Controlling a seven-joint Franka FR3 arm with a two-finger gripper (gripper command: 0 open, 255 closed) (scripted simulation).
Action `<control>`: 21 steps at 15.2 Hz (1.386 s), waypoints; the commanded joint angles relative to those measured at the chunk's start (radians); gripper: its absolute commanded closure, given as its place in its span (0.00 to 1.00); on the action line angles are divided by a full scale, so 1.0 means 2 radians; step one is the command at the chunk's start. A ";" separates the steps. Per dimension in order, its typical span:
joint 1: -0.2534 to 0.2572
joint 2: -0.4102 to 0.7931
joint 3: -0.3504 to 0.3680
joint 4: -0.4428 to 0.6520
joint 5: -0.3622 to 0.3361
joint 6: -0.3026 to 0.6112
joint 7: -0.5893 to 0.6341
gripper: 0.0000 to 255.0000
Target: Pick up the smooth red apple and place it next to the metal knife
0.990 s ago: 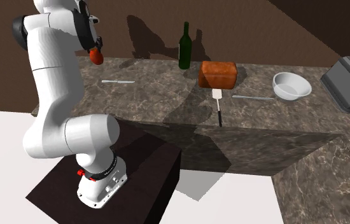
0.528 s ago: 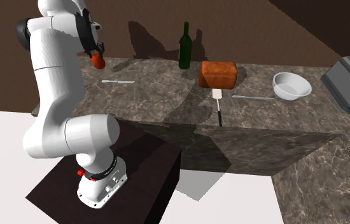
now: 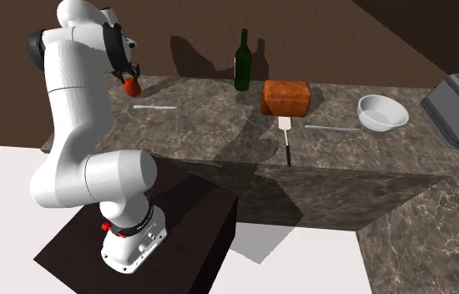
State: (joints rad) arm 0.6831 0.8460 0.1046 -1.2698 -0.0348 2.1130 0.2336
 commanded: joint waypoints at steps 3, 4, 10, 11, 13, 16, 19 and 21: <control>0.000 0.009 0.000 0.000 0.000 0.010 0.000 1.00; 0.000 0.009 0.000 0.000 0.000 0.010 0.000 1.00; 0.000 0.009 0.000 0.000 0.000 0.010 0.000 0.00; 0.000 0.009 0.000 0.000 0.000 0.010 0.000 0.00; 0.000 0.009 0.000 0.000 0.000 0.010 0.000 0.00; 0.000 0.000 0.000 0.001 0.000 0.000 0.000 0.00; -0.002 -0.023 0.001 0.009 0.002 -0.032 -0.001 0.00; -0.002 -0.023 0.001 0.009 0.002 -0.032 -0.001 0.00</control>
State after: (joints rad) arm 0.6792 0.8020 0.1069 -1.2543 -0.0317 2.0552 0.2315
